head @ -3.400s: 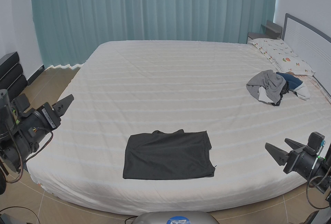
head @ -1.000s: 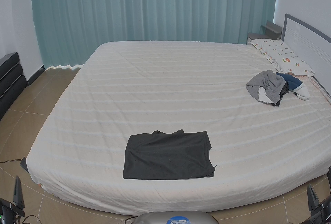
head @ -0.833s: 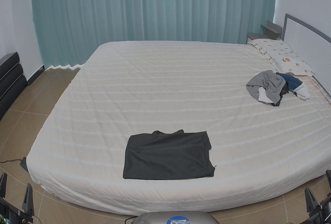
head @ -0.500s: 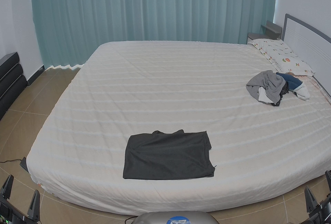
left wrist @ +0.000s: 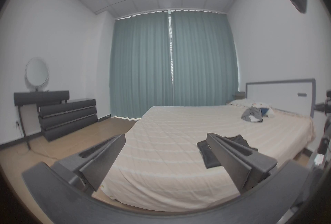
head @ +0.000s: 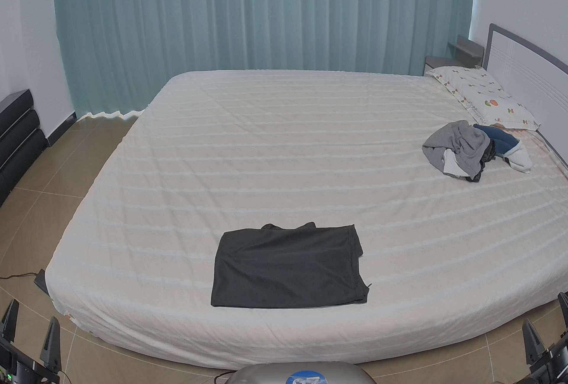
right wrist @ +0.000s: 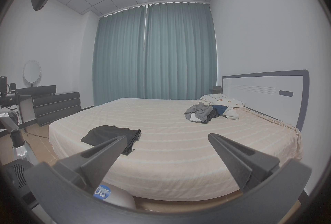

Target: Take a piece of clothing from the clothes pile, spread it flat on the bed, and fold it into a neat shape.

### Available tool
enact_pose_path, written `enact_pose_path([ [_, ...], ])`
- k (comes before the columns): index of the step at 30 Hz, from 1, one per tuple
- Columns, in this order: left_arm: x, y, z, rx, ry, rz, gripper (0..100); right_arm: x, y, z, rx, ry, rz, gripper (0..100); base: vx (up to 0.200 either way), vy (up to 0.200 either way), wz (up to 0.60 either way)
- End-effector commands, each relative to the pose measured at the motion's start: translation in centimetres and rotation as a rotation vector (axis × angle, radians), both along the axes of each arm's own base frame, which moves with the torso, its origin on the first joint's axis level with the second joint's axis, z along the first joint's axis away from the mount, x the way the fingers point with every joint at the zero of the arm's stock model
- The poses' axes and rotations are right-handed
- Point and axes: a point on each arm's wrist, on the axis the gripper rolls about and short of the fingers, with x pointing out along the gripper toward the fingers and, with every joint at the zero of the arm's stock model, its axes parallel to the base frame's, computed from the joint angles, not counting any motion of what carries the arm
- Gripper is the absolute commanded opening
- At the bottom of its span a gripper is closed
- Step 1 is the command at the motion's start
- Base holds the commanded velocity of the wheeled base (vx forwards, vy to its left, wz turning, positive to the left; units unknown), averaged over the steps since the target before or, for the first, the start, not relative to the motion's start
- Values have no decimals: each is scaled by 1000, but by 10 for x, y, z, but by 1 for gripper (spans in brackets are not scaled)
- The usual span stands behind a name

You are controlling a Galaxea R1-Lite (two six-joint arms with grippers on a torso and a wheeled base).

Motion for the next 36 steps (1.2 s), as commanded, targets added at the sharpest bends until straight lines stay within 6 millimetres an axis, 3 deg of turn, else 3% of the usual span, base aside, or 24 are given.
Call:
enact_pose_path([
  [1,0,0,-5,-43,-10,-9,100,0,0,-5,0,5,0,100,0,0,0],
  [9,-1,-5,-5,93,0,-213,100,0,0,-5,0,5,0,100,0,0,0],
  [15,0,-1,-12,81,78,-68,100,0,0,-5,2,5,0,100,0,0,0],
  [36,0,-2,-11,70,64,-103,100,0,0,-5,5,5,0,100,0,0,0],
])
